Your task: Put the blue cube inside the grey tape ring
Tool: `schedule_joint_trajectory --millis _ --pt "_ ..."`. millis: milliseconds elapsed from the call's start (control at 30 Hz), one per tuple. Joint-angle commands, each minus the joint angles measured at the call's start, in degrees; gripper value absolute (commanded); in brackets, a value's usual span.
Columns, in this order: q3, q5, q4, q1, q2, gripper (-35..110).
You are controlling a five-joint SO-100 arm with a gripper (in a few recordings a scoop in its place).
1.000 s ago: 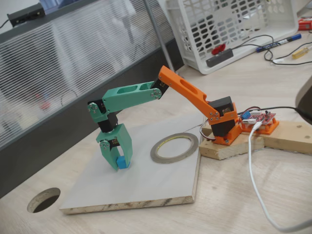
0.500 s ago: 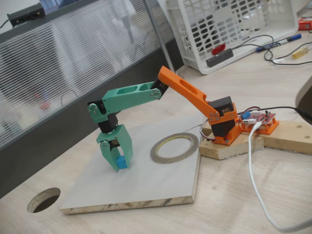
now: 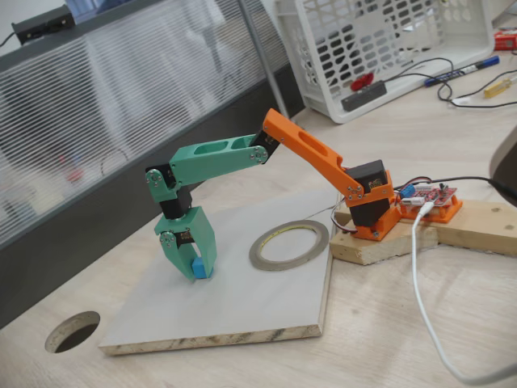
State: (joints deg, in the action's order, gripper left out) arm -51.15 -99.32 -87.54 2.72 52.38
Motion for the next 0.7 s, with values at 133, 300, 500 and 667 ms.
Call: schedule_joint_trajectory --millis 133,300,500,667 --pt "-0.18 -0.26 0.09 0.79 3.08 4" --pt "-8.7 -0.26 0.53 0.97 14.68 4" --pt "-24.61 -0.26 0.53 1.05 30.94 4" --pt "-29.53 -0.18 0.53 1.32 35.24 4"
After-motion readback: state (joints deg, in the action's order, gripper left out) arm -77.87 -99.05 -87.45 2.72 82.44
